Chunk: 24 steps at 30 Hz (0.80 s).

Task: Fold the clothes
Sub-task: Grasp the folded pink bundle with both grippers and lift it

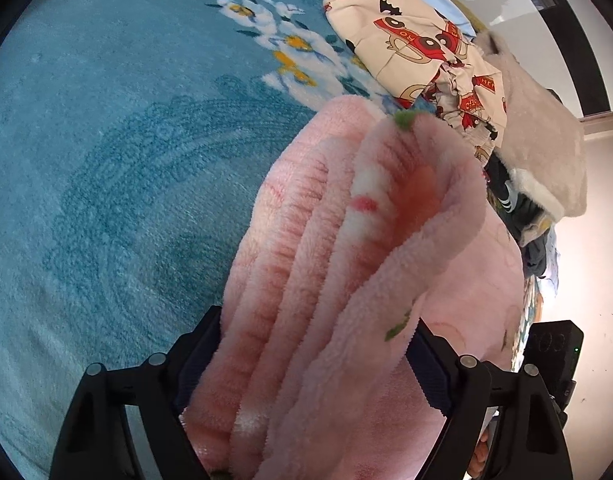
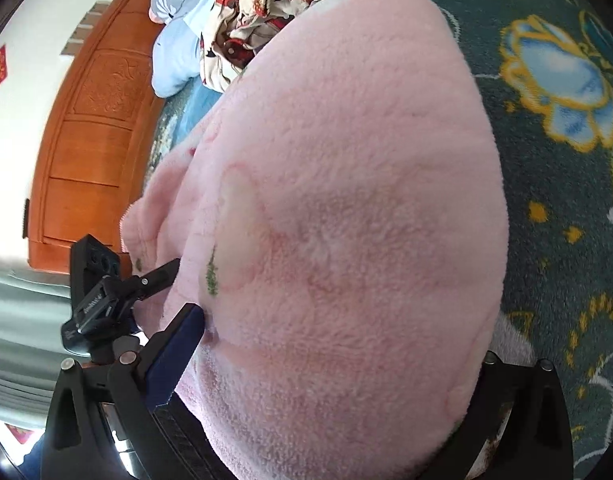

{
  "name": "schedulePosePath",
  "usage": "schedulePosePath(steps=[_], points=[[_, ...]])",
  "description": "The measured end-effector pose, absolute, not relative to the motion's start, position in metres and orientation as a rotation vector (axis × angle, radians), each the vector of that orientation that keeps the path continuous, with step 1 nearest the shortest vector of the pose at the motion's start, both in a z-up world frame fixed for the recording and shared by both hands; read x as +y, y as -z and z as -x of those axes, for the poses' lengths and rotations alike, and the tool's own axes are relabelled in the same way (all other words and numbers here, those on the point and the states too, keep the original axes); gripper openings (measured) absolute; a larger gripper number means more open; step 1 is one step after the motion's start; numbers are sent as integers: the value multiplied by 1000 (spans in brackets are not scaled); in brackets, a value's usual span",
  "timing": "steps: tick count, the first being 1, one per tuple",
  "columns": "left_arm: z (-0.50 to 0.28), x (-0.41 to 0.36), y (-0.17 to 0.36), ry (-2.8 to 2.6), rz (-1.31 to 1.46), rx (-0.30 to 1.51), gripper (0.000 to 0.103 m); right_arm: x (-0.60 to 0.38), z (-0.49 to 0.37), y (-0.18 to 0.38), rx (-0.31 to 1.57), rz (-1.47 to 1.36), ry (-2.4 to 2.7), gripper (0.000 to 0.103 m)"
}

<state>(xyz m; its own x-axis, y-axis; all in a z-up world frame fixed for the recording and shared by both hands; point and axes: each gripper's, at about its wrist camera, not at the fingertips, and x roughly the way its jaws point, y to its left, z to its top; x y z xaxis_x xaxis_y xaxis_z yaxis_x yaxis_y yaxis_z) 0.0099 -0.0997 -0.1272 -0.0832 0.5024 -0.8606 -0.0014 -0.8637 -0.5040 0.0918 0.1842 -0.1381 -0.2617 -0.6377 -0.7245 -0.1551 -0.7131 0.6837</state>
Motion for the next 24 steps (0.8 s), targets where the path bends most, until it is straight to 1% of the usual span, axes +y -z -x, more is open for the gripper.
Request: schedulePosePath(steps=[1,3,5,7,9,10,12,15,17,21,24], points=[[-11,-98,125,-2017,1853,-527,83,184,-90,136,-956,-1677,2044,103],[-12,-96,121,-2024,1857,-496,78,188,-86,131,-986,-1703,2042,100],[-14,-94,117,-2030,1858,-475,74,195,-87,132,-1069,-1723,2041,91],[-17,-93,112,-2034,1847,-477,67,203,-91,132,-1135,-1730,2043,68],[-20,-90,105,-2052,1831,-445,55,209,-95,129,-1189,-1717,2031,56],[-21,-90,102,-2059,1823,-430,52,208,-96,125,-1193,-1713,2033,52],[-25,-89,95,-2071,1806,-414,46,202,-94,114,-1142,-1719,2065,49],[-32,-98,88,-2085,1781,-437,42,193,-87,94,-1069,-1729,2091,44],[-34,-103,85,-2094,1773,-473,42,193,-86,81,-1022,-1690,2103,43],[-35,-117,81,-2101,1727,-630,42,183,-70,57,-941,-1628,2119,43],[-30,-134,72,-2125,1688,-692,42,170,-54,41,-866,-1595,2129,43]])
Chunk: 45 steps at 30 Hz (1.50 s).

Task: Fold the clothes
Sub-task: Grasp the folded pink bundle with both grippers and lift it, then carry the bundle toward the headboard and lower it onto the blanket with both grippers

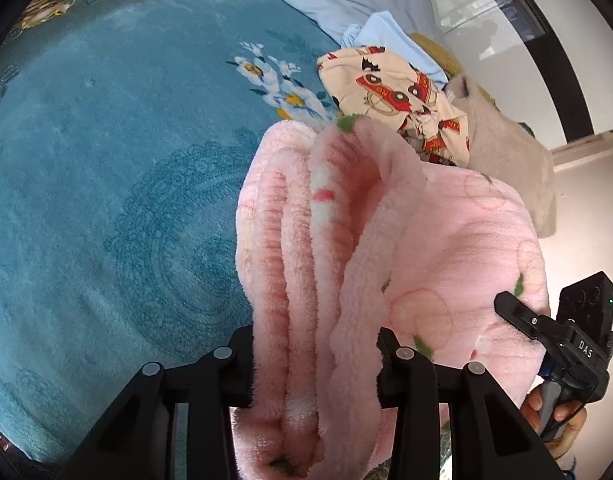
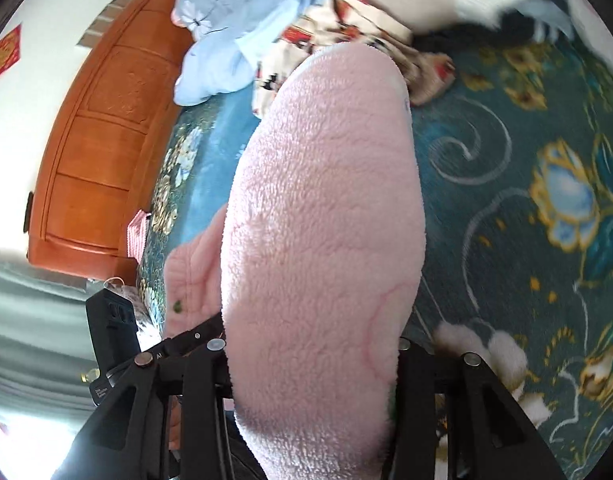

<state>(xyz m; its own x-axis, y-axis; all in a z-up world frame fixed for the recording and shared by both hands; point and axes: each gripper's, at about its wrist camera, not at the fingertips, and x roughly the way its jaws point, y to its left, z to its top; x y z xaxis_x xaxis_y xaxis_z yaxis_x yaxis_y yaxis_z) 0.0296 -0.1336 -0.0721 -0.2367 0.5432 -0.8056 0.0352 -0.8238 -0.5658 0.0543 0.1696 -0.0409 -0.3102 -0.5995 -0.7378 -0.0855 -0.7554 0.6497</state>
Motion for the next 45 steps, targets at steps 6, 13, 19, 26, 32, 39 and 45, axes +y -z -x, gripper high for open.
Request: schedulePosePath(steps=[6,13,19,26,32,39,45], points=[[-9,-191,58,-2198,1631,-829,42,130,-20,21,-709,-1567,2086,43],[21,-287,51,-2323,1581,-1011,42,30,38,7,-508,-1542,1986,43],[48,-373,58,-2431,1522,-1197,42,-87,100,3,-301,-1531,1875,43],[70,-468,70,-2544,1415,-1390,42,-230,166,7,-72,-1491,1731,43],[95,-533,88,-2617,1344,-1555,42,-338,211,14,75,-1455,1614,43],[104,-558,104,-2636,1252,-1670,42,-423,254,29,178,-1435,1482,43],[109,-554,147,-2591,1350,-1671,42,-473,275,59,340,-1499,1413,46]])
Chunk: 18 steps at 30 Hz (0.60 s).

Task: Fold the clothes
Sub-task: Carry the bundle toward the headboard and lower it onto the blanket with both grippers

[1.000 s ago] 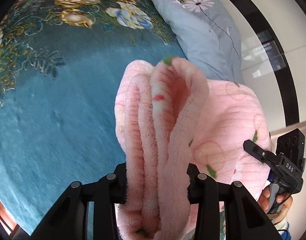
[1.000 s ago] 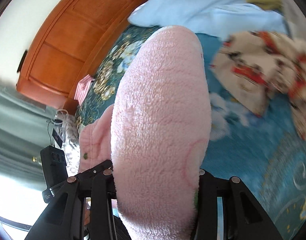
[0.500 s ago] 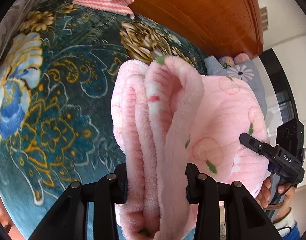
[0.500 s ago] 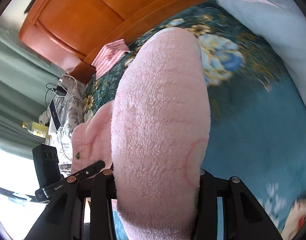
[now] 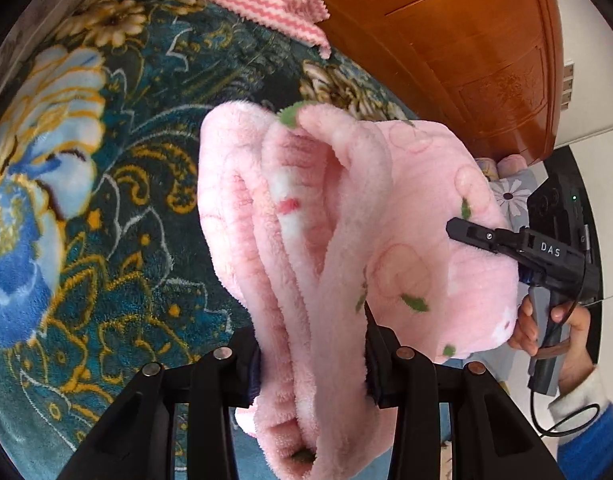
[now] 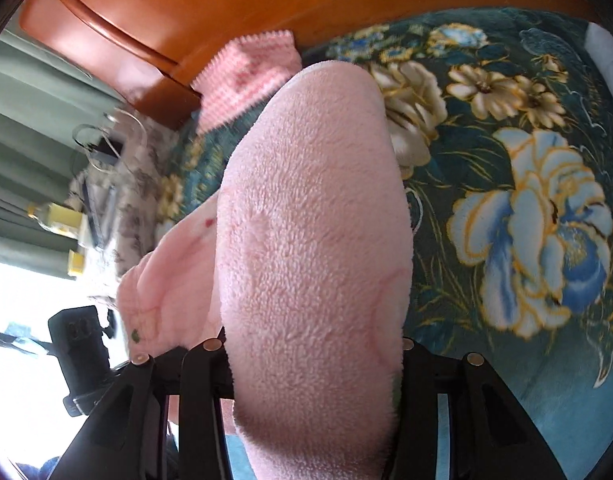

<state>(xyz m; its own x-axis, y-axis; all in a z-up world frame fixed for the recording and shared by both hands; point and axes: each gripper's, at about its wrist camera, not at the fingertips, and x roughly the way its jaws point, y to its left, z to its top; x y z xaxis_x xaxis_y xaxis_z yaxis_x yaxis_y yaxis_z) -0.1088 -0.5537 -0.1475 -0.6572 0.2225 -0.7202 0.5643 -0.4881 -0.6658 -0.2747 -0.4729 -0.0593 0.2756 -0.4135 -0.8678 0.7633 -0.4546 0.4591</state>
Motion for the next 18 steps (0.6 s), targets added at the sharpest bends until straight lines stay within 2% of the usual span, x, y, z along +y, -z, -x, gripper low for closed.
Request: schedulePosePath(steps=[4,7,9,11,14,18], points=[[106,-555,152,2284,-1151,1481,45,-480,278,87,409,-1566,1396,54],[109,-556,144,2296,-1205,1434,49,-472,287,91,359,-1580,1414,60],[106,-559,136,2310,-1197,1406,57,-463,291,88,346,-1582,1421,64],[101,-564,117,2320,-1174,1333,61,-453,296,83,357,-1582,1438,65],[101,-563,86,2353,-1146,1135,61,-435,305,71,357,-1575,1539,65],[147,-541,46,2570,-1149,937,61,-422,307,40,341,-1463,1753,65]])
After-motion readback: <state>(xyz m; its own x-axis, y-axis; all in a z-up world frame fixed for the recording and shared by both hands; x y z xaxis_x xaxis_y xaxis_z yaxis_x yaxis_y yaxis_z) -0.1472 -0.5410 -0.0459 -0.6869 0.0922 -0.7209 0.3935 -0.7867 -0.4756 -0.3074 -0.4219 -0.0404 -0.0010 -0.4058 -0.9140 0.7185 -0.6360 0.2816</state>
